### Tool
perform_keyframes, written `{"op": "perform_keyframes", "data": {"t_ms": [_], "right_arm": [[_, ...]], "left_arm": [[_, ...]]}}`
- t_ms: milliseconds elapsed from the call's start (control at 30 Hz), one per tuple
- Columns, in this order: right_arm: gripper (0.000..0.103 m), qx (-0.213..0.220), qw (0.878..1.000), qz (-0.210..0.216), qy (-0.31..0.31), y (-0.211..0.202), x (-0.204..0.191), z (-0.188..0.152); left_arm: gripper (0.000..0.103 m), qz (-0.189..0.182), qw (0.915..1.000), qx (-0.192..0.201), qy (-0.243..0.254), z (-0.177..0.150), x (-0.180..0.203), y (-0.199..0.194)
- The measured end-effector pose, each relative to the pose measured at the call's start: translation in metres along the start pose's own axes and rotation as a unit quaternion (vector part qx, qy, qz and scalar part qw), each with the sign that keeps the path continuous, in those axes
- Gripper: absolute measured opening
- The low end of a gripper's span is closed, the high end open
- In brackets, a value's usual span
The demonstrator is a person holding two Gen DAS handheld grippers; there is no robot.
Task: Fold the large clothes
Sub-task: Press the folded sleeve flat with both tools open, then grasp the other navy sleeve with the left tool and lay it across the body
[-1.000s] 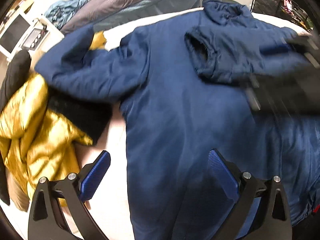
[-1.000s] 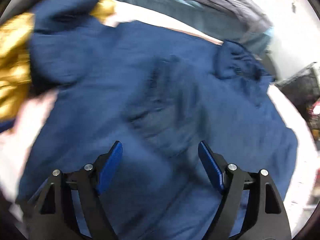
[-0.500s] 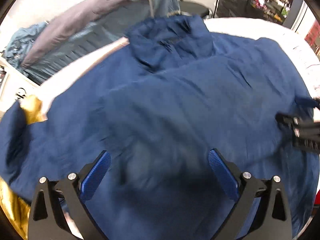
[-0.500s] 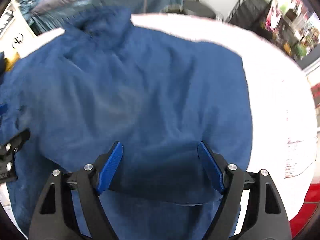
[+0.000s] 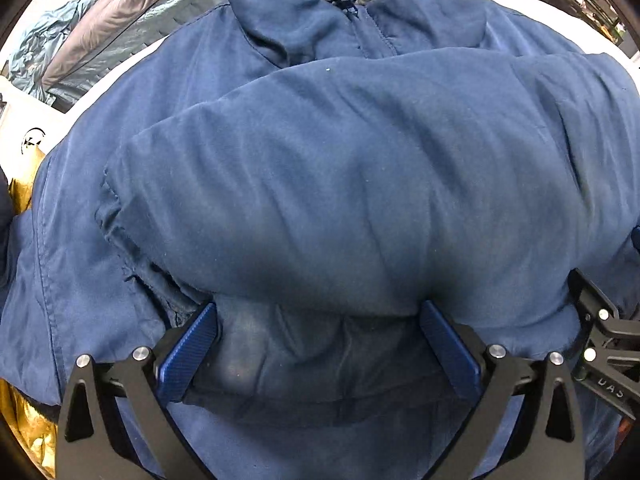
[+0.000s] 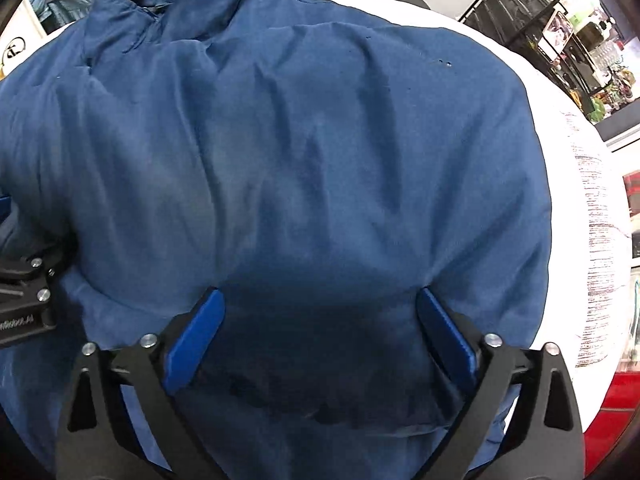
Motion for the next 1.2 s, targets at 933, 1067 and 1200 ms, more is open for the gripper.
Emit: {"op": "perform_keyframes", "data": {"t_ms": [933, 1067, 1200], "right_arm": [[0.098, -0.008, 0.992, 0.107, -0.058, -0.056, -0.062, -0.119], [0.098, 0.015, 0.993, 0.109, -0.04, -0.077, -0.059, -0.109], [0.097, 0.021, 0.994, 0.109, -0.012, -0.086, -0.048, -0.112]], "left_arm": [[0.087, 0.188, 0.9628, 0.166, -0.1, -0.076, -0.208, -0.116], [0.087, 0.234, 0.9418, 0.164, -0.178, -0.042, -0.286, -0.141], [0.087, 0.132, 0.9282, 0.155, -0.312, -0.064, -0.348, -0.136]]}}
Point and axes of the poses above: each gripper's, at about its wrist camera, not at the fingertips, and y roughly the way its jaws point, x to its right, z to its top, the point moved 6 cm from there along y, roughly the way its jaws point, and after that the axes turned 13 degrees about -x, right-handed, at the moved point
